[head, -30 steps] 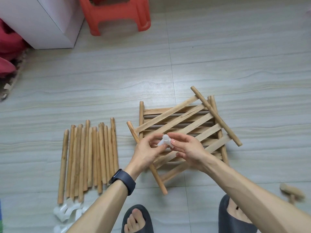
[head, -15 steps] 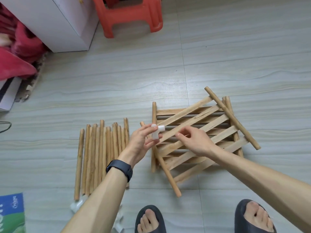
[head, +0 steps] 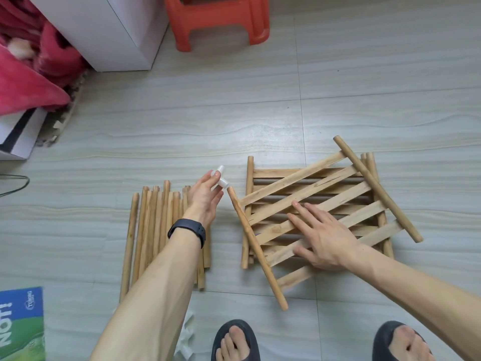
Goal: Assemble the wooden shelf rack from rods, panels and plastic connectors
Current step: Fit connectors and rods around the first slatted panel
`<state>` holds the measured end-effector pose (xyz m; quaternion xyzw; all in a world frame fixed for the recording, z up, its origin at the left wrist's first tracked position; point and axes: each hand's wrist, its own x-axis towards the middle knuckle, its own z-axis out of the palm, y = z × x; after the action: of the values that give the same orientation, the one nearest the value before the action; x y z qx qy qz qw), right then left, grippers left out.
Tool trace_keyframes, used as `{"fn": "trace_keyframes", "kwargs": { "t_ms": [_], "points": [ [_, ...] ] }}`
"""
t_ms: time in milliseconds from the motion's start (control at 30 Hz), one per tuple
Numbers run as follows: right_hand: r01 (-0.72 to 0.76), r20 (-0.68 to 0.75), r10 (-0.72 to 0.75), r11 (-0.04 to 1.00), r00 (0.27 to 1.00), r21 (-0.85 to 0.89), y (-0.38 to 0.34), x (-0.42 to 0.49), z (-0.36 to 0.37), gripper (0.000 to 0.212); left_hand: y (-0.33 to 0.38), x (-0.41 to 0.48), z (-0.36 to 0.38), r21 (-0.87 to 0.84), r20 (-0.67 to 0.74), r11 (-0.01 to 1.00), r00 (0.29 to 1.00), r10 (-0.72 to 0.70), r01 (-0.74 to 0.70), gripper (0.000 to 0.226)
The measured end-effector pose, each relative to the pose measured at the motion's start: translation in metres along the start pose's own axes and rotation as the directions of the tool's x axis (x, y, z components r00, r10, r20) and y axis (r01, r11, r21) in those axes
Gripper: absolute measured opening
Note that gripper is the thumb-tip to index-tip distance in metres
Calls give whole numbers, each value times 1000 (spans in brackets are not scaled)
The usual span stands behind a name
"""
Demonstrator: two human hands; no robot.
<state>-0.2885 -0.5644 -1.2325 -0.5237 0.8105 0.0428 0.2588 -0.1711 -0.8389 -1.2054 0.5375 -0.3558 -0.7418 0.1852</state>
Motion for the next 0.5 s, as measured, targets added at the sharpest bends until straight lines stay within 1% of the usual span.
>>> {"fn": "trace_keyframes", "kwargs": {
  "t_ms": [133,300,500],
  "points": [
    [9,-1,-9,1000,1000,0,1,0,1,85,-4,4,7,47,33,999,999,-23,22,30],
    [17,-7,-17,1000,1000,17,4,1,2,85,-3,11,8,132,36,991,999,1,-6,38],
    [20,-13,-20,1000,1000,18,4,0,2,84,1,17,7,218,10,976,1000,-1,-1,28]
  ]
}}
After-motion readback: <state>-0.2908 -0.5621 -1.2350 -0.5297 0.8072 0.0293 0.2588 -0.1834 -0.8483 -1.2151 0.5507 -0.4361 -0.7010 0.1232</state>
